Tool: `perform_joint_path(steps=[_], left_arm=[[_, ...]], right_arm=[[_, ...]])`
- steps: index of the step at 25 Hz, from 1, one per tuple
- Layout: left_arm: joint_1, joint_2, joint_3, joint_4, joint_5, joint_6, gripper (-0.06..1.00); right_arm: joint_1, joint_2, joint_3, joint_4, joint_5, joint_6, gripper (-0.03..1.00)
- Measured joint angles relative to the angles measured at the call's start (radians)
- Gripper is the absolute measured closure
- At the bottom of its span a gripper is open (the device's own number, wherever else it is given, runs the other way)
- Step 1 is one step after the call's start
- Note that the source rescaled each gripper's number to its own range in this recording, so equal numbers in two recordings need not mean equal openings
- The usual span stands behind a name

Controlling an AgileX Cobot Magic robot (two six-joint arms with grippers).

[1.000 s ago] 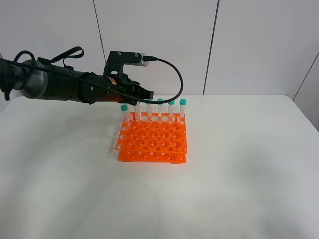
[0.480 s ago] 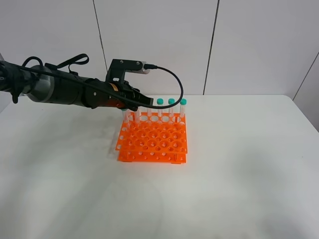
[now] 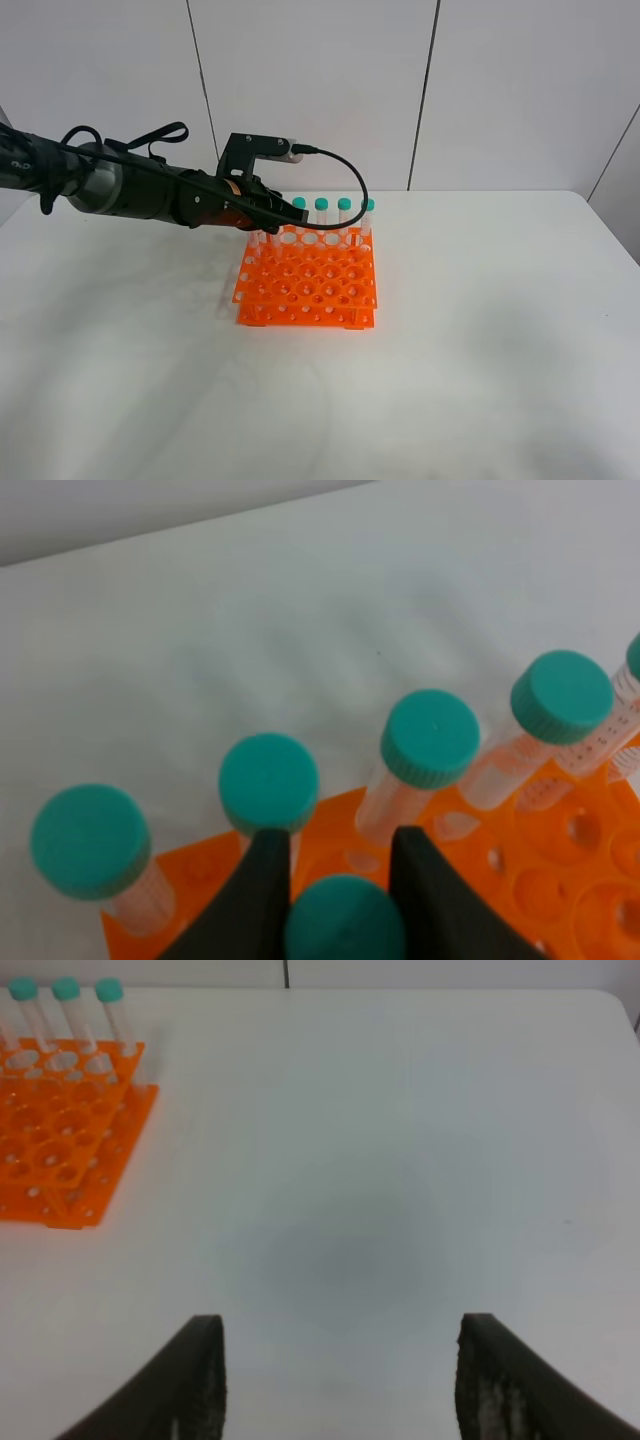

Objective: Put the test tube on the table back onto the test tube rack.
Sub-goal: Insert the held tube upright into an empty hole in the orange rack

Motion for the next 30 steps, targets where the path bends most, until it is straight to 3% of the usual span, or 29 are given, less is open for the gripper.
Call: perform_joint_path(steps=[30], left_arm=[[0.000,0.007,0.000,0.001,0.000,-0.051,0.94]], right_arm=[[0.000,0.000,0.000,0.006,0.000,0.000,0.51]])
